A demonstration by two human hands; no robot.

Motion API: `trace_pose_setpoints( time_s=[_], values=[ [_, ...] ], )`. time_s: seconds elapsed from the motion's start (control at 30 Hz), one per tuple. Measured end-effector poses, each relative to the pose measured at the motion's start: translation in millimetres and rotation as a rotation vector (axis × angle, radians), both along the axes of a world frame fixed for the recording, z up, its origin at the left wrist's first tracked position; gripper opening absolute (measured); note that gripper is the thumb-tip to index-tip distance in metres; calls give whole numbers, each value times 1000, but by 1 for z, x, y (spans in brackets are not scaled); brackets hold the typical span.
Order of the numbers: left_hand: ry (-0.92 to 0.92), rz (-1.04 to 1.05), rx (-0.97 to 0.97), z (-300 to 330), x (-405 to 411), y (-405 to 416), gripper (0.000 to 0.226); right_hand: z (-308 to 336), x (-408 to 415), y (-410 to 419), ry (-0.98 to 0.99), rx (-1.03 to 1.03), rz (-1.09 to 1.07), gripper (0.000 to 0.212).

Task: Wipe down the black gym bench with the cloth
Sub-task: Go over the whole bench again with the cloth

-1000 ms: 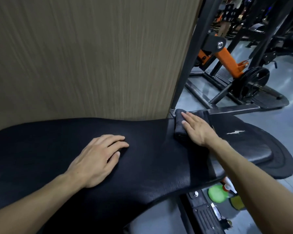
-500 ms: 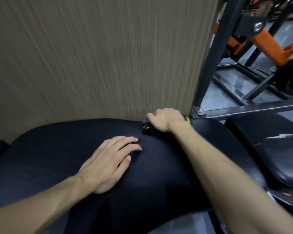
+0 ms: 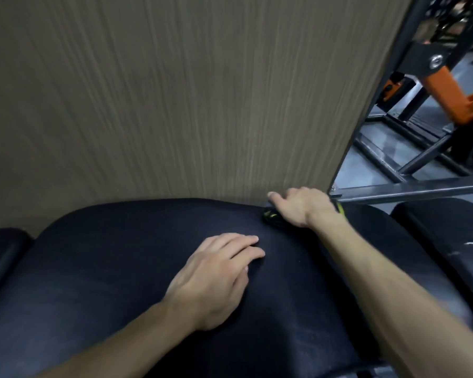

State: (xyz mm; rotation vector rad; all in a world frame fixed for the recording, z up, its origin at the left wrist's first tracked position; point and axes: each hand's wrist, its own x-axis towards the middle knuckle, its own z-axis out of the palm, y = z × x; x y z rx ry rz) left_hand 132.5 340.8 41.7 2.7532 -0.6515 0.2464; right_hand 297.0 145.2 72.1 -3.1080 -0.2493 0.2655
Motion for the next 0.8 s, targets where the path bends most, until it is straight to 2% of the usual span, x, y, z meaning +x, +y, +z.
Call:
trace_pose_setpoints(
  time_s=[0.13,0.23,0.33,0.4,0.5,0.6,0.7,0.8],
  values=[
    [-18,-38,9,-2,2,3,43,-2,-14,66,-7,135,121,71],
    [-7,-92,2,0,3,11,42,-2,-17,30,29,185,99,70],
    [-36,-166,146,7,1,45,43,3,-18,-9,16,159,37,72],
    [-23,-139,210,11,-6,94,45,5,-20,-7,-1,81,11,67],
    [15,22,227,10,-28,181,47,4,-25,38,-61,-47,-27,67],
    [106,167,194,13,-57,245,50,0,-30,120,-116,-9,25,65],
    [174,197,151,18,-70,270,54,-4,-36,192,-137,10,146,64],
    [219,184,135,23,-70,271,61,0,-31,187,-29,114,144,63]
  ],
)
